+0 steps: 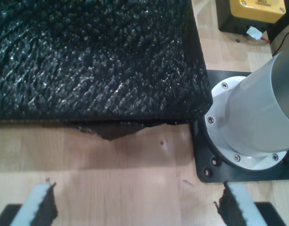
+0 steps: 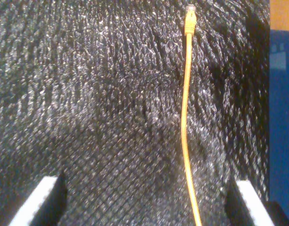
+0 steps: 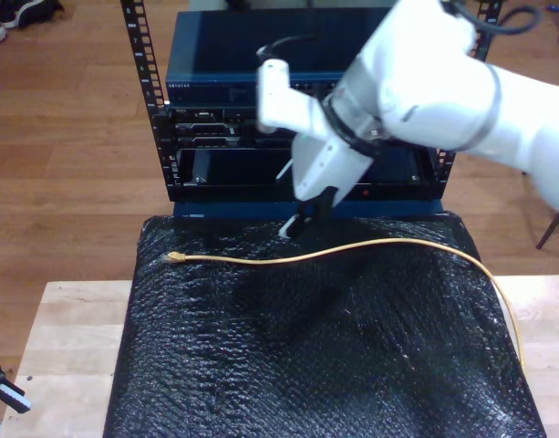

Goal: Grab the cable and plug it in

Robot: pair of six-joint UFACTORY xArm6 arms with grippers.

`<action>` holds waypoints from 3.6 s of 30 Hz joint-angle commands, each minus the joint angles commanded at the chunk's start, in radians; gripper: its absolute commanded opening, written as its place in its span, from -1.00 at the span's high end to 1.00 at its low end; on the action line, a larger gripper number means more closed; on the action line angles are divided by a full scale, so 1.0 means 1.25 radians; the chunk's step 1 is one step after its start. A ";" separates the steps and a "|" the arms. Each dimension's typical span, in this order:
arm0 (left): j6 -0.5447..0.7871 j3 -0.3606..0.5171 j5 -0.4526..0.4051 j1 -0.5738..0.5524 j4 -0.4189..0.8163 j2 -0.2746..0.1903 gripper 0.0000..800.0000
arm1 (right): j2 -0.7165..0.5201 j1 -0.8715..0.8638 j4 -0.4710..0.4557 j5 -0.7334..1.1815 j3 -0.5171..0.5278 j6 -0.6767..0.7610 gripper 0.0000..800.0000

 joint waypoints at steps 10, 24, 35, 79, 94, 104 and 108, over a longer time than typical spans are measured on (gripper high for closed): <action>-0.028 0.002 -0.038 -0.001 0.000 0.014 -1.00 | 0.135 0.087 -0.145 0.000 -0.119 0.114 -0.98; -0.044 0.002 -0.048 0.000 -0.005 0.037 -1.00 | 0.253 0.129 -0.155 0.000 -0.243 0.168 -0.98; -0.061 0.004 -0.060 0.000 -0.012 0.037 -1.00 | 0.346 0.156 -0.249 0.015 -0.346 0.248 -0.95; -0.060 0.036 -0.092 -0.001 -0.012 0.048 -1.00 | 0.545 0.199 -0.309 0.031 -0.517 0.347 -0.68; -0.061 0.036 -0.091 -0.016 -0.012 0.048 -1.00 | 0.545 0.198 -0.338 0.031 -0.516 0.352 -0.25; -0.061 0.036 -0.091 -0.017 -0.012 0.048 -1.00 | 0.544 0.198 -0.390 0.031 -0.516 0.396 -0.05; -0.061 0.036 -0.091 -0.017 -0.012 0.048 -1.00 | 0.545 0.198 -0.394 0.031 -0.516 0.399 -0.04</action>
